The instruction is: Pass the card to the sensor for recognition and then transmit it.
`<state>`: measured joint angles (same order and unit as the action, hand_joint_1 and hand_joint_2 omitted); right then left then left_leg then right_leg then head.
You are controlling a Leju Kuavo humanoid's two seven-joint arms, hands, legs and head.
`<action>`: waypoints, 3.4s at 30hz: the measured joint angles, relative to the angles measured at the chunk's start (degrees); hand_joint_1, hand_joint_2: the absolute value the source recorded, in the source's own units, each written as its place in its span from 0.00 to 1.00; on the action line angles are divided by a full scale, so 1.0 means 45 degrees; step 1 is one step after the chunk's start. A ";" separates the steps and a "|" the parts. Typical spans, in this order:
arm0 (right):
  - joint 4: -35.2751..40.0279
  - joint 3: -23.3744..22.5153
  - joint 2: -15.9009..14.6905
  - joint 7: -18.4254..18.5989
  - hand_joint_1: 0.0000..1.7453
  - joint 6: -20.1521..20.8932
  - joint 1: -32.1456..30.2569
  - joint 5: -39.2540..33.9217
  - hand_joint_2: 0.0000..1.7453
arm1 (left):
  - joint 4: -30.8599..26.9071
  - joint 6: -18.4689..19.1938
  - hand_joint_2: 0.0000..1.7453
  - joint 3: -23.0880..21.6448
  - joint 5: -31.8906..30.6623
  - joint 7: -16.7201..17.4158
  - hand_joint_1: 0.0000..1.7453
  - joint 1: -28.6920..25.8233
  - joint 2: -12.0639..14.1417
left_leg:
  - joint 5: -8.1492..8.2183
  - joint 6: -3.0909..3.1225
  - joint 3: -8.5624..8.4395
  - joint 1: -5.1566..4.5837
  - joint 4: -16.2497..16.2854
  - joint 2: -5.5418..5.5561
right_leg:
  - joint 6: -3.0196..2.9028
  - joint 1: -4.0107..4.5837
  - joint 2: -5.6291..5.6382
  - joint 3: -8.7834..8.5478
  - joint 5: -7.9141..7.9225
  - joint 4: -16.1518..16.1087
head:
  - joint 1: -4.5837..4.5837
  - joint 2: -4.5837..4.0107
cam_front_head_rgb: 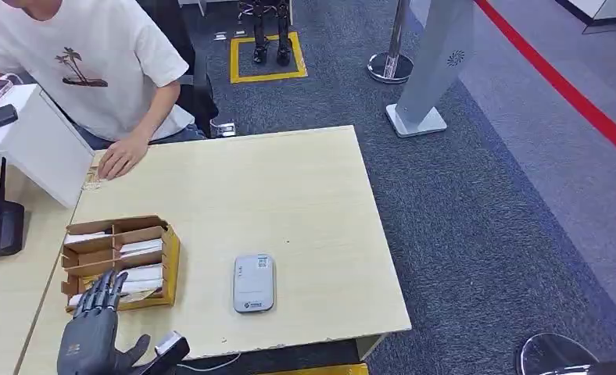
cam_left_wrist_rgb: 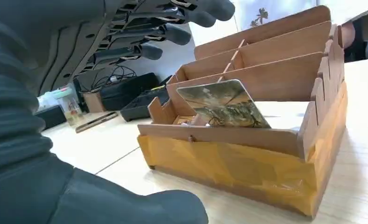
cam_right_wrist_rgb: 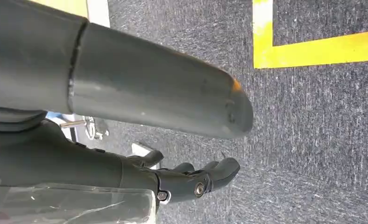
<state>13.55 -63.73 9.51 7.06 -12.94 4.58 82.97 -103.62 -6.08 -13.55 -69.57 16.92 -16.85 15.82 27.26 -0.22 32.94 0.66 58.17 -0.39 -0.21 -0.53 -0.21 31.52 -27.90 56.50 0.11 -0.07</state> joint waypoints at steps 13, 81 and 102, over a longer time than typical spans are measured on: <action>0.0000 0.0015 0.0000 0.0005 0.00 0.0015 0.0001 0.0126 0.00 | 0.0525 0.0029 1.00 0.0175 -0.0165 -0.0364 0.00 0.0274 -0.0170 | 0.0001 0.0000 0.0000 -0.0001 0.0000 0.0000 | 0.0000 0.0000 0.0001 0.0001 0.0000 0.0000 | 0.0000 0.0005; -0.0049 0.0325 0.0005 0.0000 0.00 0.0204 0.0006 0.0466 0.00 | 0.1777 0.0388 1.00 0.0568 -0.0806 -0.0894 0.00 0.1366 -0.0617 | 0.0000 0.0000 0.0000 0.0000 0.0000 0.0000 | 0.0000 0.0000 0.0001 0.0001 0.0000 0.0000 | 0.0000 0.0005; -0.0068 0.0350 0.0019 0.0015 0.00 0.0185 0.0006 0.0505 0.00 | 0.1777 0.0457 1.00 0.0568 -0.0865 -0.1010 1.00 0.1390 -0.0622 | 0.0000 0.0000 0.0000 0.0000 0.0000 0.0000 | 0.0000 0.0000 0.0001 0.0001 0.0000 0.0000 | 0.0000 0.0005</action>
<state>13.25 -62.16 9.60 7.13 -12.11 4.61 85.24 -95.62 -4.02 -10.99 -73.46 12.37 -10.60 13.03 27.26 -0.22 32.94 0.66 58.17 -0.39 -0.21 -0.53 -0.21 31.53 -27.90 56.50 0.11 -0.04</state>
